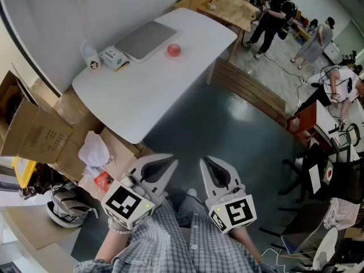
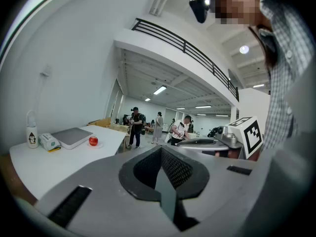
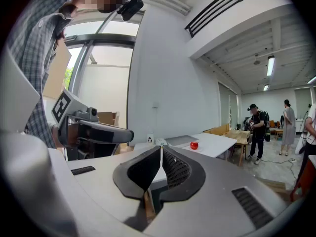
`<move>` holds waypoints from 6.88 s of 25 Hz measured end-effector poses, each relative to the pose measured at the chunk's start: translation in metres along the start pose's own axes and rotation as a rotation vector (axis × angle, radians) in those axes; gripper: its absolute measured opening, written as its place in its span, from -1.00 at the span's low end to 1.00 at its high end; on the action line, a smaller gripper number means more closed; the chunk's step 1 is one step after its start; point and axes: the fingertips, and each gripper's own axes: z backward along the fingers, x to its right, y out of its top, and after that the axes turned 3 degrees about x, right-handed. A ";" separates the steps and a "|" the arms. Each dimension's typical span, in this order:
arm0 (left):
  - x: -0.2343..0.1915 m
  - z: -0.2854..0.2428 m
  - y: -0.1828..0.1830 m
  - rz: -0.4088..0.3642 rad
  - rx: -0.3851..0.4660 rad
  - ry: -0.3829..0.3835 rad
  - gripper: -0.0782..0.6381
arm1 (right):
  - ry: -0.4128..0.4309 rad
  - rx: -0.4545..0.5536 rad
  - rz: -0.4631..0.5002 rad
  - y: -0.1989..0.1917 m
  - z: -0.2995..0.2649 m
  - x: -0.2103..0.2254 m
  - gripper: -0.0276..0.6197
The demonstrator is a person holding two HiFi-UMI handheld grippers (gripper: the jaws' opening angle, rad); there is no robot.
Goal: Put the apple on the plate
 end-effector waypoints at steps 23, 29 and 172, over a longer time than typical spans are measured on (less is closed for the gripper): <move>-0.017 0.013 0.001 -0.004 0.009 0.005 -0.76 | -0.128 0.049 0.001 0.010 0.002 0.029 -0.82; -0.021 0.008 0.004 -0.006 0.014 -0.004 -0.76 | -0.218 0.062 -0.035 0.014 0.015 0.060 -0.82; -0.518 -0.302 -0.101 0.691 -0.045 1.052 -0.76 | 0.835 -0.509 0.302 -0.136 -0.640 0.321 -0.82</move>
